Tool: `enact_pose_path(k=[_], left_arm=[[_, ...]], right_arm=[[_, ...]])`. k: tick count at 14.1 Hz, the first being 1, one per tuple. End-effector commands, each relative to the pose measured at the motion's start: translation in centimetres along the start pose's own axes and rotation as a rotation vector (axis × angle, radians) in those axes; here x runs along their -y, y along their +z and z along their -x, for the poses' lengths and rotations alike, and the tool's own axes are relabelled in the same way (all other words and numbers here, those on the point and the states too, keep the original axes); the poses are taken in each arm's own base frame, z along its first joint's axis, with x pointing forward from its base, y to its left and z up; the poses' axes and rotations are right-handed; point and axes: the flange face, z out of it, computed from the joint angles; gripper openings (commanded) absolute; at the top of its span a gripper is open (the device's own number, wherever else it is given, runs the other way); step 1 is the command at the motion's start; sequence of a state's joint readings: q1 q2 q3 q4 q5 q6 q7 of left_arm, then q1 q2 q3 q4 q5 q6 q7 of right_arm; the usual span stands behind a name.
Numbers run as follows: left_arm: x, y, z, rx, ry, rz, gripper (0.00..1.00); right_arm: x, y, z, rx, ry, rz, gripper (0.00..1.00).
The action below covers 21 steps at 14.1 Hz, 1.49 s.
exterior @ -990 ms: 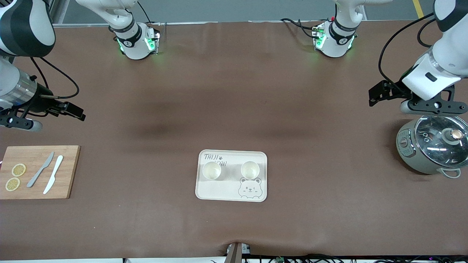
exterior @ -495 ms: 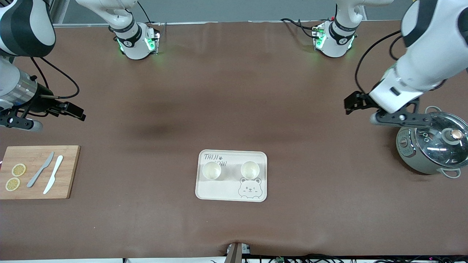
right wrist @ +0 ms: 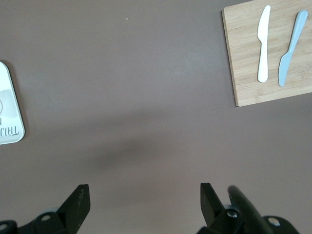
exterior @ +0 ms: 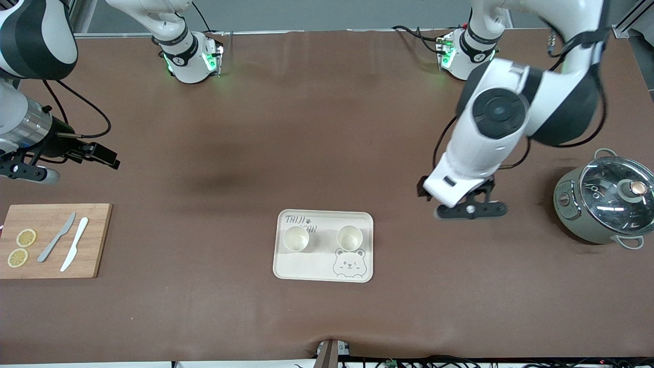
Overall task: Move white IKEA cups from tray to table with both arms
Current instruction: 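Move the left gripper over the white cup on the tray, then lower the left gripper onto the cup rim and close on it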
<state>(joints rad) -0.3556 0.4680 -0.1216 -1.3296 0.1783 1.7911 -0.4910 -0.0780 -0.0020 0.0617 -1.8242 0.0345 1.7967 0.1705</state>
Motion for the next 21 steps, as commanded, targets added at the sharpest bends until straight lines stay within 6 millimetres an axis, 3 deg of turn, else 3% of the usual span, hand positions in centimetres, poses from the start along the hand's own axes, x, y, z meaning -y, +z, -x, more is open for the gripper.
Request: enact_pose_path(k=[1, 4, 11, 16, 18, 21], left_arm=[[-1.9, 1.6, -2.4, -0.034, 0.006, 0.013, 1.00], [-4.7, 3.9, -2.7, -0.053, 0.037, 0.032, 1.00], [-12.2, 10.0, -0.7, -0.065, 0.004, 0.061, 1.00], [-14.8, 14.3, 0.1, -0.052, 0.002, 0.070, 1.00], [-15.3, 15.2, 0.3, -0.052, 0.005, 0.075, 1.00], [-16.0, 16.7, 0.0, -0.061, 0.009, 0.085, 1.00]], right_arm=[[0.2, -1.2, 0.3, -0.031, -0.006, 0.003, 1.00], [2.8, -1.4, 0.3, -0.050, -0.054, 0.004, 1.00], [1.6, -2.7, -0.3, -0.075, -0.072, 0.061, 1.00], [0.8, -4.4, -1.1, -0.088, -0.063, 0.060, 1.00], [0.3, -3.9, -0.7, -0.036, -0.144, 0.073, 1.00], [-1.3, -4.2, -1.9, -0.097, -0.164, 0.066, 1.00]])
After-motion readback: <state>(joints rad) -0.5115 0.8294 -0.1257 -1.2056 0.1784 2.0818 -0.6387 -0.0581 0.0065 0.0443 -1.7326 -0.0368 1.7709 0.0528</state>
